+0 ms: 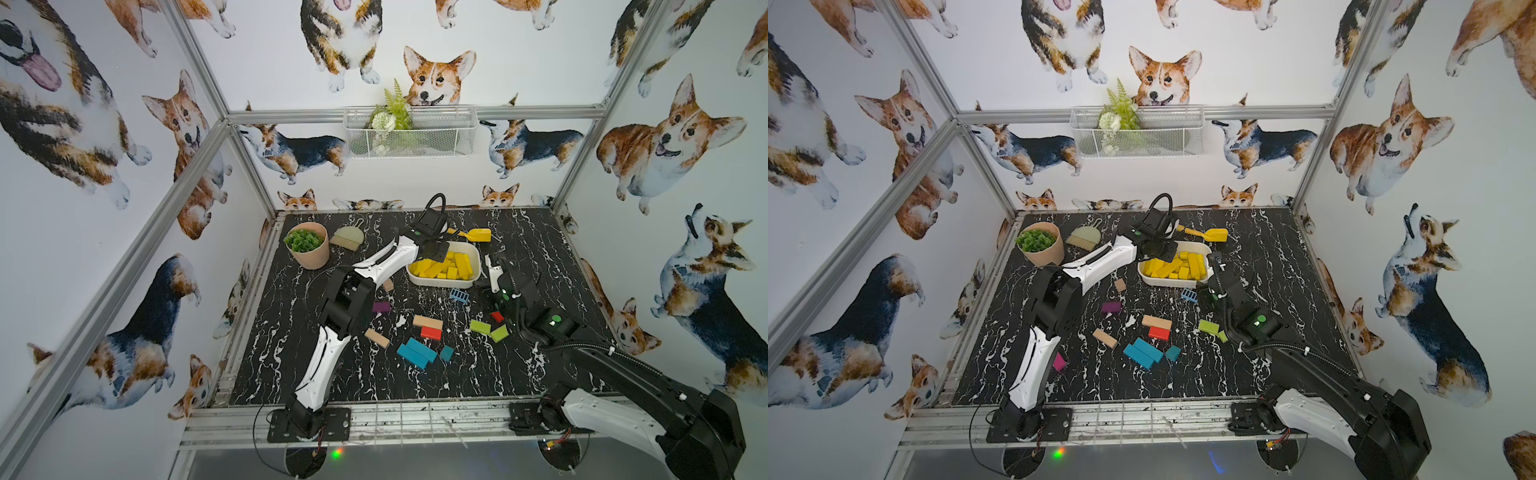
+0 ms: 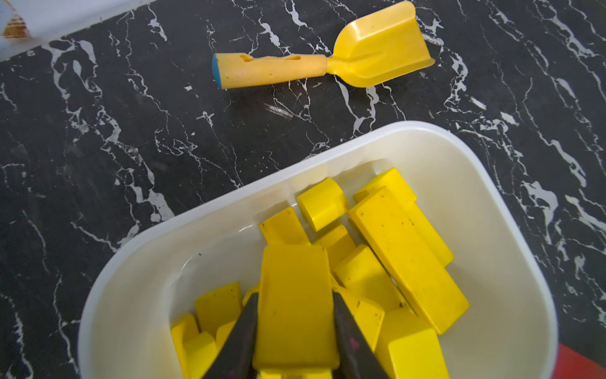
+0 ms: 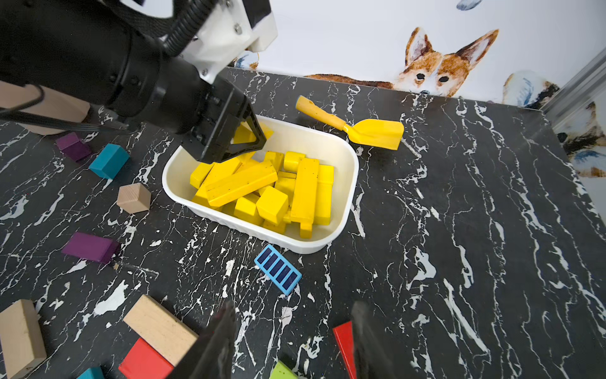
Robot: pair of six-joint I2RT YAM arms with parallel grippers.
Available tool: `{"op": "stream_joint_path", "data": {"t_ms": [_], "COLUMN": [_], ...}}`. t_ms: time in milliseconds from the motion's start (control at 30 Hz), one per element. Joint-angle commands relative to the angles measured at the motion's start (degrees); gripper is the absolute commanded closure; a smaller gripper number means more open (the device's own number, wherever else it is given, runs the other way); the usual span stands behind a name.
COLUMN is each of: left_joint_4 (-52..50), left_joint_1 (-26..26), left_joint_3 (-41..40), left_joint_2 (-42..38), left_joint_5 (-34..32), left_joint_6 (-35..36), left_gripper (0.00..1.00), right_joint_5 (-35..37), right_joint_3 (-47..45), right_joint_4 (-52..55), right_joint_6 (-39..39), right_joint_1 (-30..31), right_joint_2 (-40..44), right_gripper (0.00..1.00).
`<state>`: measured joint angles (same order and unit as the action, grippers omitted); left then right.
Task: Pick out the yellow building blocks
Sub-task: Place the building block in the storage box, then reset both arms
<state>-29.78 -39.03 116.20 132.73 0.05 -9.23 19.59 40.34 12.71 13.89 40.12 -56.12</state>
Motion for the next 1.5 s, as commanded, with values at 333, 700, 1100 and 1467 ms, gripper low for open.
{"op": "stream_joint_path", "data": {"t_ms": [333, 700, 1100, 1467], "left_joint_4": [-4.32, 13.63, 27.17, 40.29], "left_joint_1": [0.8, 1.54, 12.29, 23.77], "left_joint_3": [4.79, -22.92, -63.47, -83.03], "left_joint_2": [0.99, -25.86, -55.35, -62.57], "left_joint_5": [-2.04, -12.0, -30.31, -41.72], "left_joint_6": [1.41, -0.02, -10.19, -6.31], "left_gripper": [0.48, 0.48, 0.39, 0.31], "right_joint_5": [1.98, 8.06, 9.76, 9.18], "right_joint_3": [-0.31, -0.8, -7.03, -9.08], "right_joint_4": [0.89, 0.63, -8.55, -32.23], "right_joint_6": [0.27, 2.79, 8.11, -8.48], "right_joint_1": [0.05, -1.35, -22.13, -26.83], "right_joint_2": [2.05, 1.15, -0.52, -18.53], "right_gripper": [0.42, 0.4, 0.26, 0.16]}}
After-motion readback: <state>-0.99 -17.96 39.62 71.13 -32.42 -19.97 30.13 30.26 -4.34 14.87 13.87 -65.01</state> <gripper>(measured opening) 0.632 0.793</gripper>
